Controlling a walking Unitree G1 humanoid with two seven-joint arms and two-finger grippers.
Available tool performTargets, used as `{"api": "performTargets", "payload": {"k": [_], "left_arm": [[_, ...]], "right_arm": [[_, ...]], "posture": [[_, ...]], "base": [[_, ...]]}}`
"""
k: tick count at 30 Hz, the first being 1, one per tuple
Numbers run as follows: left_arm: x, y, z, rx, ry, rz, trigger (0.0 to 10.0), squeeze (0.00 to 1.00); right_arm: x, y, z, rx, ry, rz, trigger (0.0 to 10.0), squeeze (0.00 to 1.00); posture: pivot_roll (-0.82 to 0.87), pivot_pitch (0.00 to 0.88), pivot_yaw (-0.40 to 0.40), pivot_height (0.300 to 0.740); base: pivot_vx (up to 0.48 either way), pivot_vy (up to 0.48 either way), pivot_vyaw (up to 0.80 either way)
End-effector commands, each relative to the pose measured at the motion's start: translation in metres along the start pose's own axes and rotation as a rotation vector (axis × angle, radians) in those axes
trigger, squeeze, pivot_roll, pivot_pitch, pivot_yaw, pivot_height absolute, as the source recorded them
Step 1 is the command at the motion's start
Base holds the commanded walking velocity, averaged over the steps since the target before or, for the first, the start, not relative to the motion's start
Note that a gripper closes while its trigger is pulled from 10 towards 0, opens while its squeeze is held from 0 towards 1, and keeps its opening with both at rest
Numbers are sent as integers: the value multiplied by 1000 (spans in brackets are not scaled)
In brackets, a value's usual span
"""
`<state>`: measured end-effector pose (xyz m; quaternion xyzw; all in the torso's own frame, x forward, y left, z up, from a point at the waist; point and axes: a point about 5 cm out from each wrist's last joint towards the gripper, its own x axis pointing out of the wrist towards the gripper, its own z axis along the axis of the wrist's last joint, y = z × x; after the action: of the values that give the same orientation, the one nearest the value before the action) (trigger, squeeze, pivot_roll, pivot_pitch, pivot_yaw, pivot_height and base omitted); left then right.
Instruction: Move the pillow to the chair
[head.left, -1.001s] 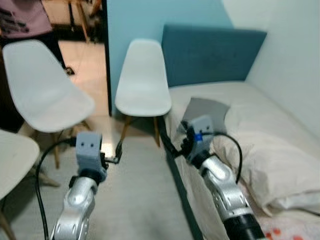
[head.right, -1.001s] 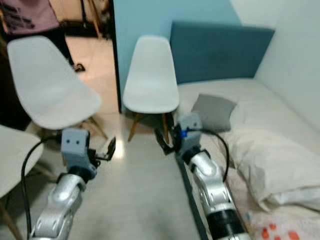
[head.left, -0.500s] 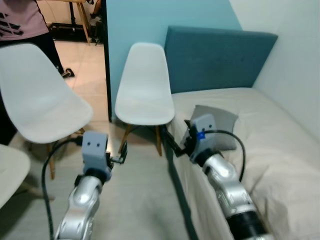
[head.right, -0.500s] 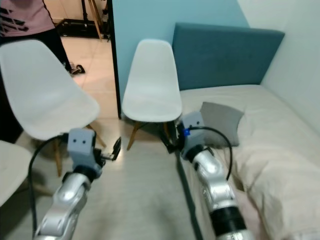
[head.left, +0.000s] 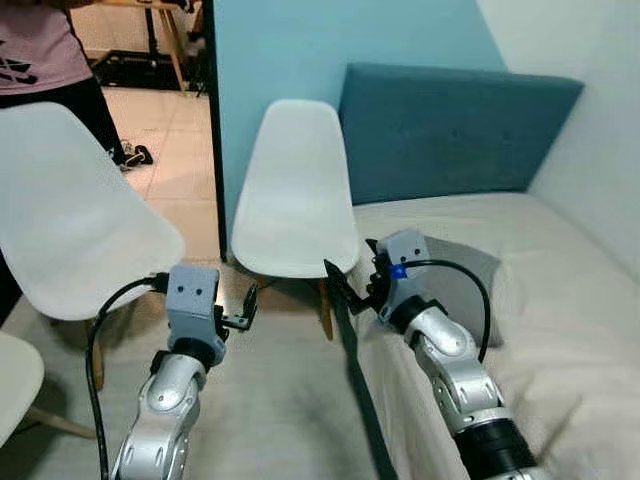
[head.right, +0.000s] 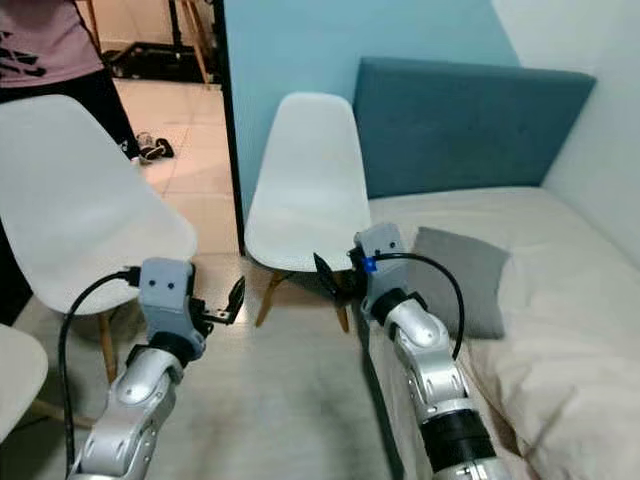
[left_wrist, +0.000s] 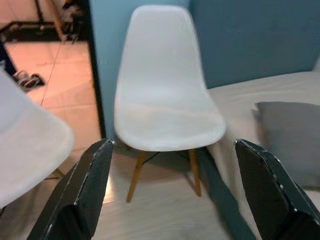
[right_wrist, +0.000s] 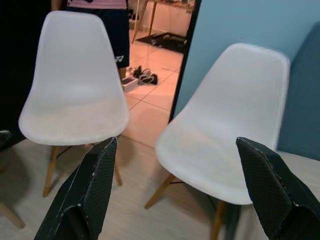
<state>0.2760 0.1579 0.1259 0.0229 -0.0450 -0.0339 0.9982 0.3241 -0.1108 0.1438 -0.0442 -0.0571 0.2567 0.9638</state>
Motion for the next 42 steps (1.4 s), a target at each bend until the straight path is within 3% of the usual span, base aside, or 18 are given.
{"api": "performTargets", "payload": {"k": [1, 12, 29, 42], "left_arm": [[0, 0, -2, 18, 13, -8, 10000, 0], [1, 0, -4, 30, 37, -18, 10000, 0], [2, 1, -3, 24, 26, -9, 10000, 0], [4, 6, -3, -1, 36, 34, 10000, 0]], "right_arm": [[-2, -4, -1, 0, 6, -11, 10000, 0], [-1, -3, -1, -3, 11, -12, 10000, 0], [0, -2, 0, -11, 11, -10, 10000, 0], [1, -4, -1, -11, 27, -21, 10000, 0]], "posture": [[63, 0, -118, 735], [63, 0, -112, 735], [62, 0, -115, 735], [63, 0, -119, 735]], "base": [[420, 0, 0], [422, 0, -38], [412, 0, -742], [0, 0, -677]]}}
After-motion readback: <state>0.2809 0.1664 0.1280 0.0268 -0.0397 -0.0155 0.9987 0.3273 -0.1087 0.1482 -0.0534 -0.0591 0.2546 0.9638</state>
